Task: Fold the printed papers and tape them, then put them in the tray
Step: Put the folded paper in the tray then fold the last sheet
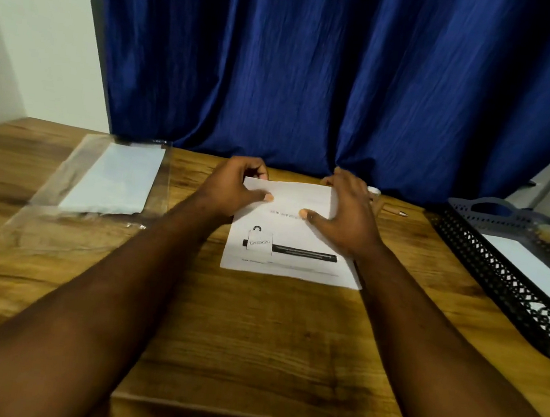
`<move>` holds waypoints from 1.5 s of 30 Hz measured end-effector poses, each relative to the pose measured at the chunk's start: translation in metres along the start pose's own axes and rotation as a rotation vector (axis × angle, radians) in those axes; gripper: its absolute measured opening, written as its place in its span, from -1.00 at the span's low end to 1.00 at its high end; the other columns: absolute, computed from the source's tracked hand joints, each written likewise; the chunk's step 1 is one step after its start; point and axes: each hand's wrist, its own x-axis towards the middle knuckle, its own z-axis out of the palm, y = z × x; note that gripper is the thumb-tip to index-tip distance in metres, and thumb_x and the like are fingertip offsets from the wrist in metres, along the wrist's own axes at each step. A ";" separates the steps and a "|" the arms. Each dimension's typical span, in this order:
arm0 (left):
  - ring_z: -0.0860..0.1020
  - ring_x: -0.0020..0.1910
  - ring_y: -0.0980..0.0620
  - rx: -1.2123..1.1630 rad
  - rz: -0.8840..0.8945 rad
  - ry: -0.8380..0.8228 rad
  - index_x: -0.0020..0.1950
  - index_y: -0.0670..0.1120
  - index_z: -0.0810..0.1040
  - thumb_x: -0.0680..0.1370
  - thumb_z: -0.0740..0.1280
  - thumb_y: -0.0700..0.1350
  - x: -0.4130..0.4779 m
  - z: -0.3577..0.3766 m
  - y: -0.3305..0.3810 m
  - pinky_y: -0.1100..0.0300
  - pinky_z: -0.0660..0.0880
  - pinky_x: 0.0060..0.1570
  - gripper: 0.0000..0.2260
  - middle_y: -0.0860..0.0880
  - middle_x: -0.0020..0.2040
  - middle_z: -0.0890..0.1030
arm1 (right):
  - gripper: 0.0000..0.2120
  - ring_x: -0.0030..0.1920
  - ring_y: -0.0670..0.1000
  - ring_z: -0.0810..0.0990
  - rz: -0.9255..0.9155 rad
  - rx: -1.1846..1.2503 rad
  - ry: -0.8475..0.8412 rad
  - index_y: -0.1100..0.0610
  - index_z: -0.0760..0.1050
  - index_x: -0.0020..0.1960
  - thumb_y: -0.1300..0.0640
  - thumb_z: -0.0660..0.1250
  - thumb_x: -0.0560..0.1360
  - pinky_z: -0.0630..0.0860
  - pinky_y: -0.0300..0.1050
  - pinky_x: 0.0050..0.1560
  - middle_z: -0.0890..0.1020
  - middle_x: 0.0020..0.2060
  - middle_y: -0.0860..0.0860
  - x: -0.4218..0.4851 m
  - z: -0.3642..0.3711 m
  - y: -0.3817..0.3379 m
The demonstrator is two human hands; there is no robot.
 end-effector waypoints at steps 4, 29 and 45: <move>0.60 -0.06 0.18 0.010 0.014 0.083 -0.11 0.05 0.60 0.47 0.58 -0.13 0.002 -0.005 -0.001 0.12 0.53 -0.02 -0.82 0.11 -0.10 0.67 | -0.52 0.29 0.01 0.54 -0.059 -0.113 0.145 -0.10 0.49 0.26 0.01 0.59 0.41 0.10 0.10 0.38 0.62 0.19 -0.14 0.006 -0.004 -0.002; 0.55 -0.08 0.10 0.368 0.069 -0.152 -0.09 0.05 0.58 0.61 0.37 -0.12 0.001 0.028 -0.018 0.07 0.54 -0.08 -0.90 0.11 -0.11 0.62 | -0.44 0.72 -0.05 -0.09 0.035 -0.132 -0.637 -0.03 0.02 0.74 -0.09 -0.05 0.77 -0.23 0.35 0.63 -0.03 0.74 -0.07 0.019 0.047 -0.039; 0.26 0.59 -0.12 0.543 -0.083 -0.258 0.65 0.19 0.19 0.60 0.29 0.35 0.005 0.027 -0.028 -0.09 0.29 0.48 -0.33 -0.02 0.65 0.29 | -0.36 0.72 0.06 -0.23 0.371 -0.268 -0.630 -0.14 -0.14 0.74 -0.33 -0.17 0.72 -0.32 0.48 0.58 -0.16 0.73 -0.08 0.011 0.018 0.012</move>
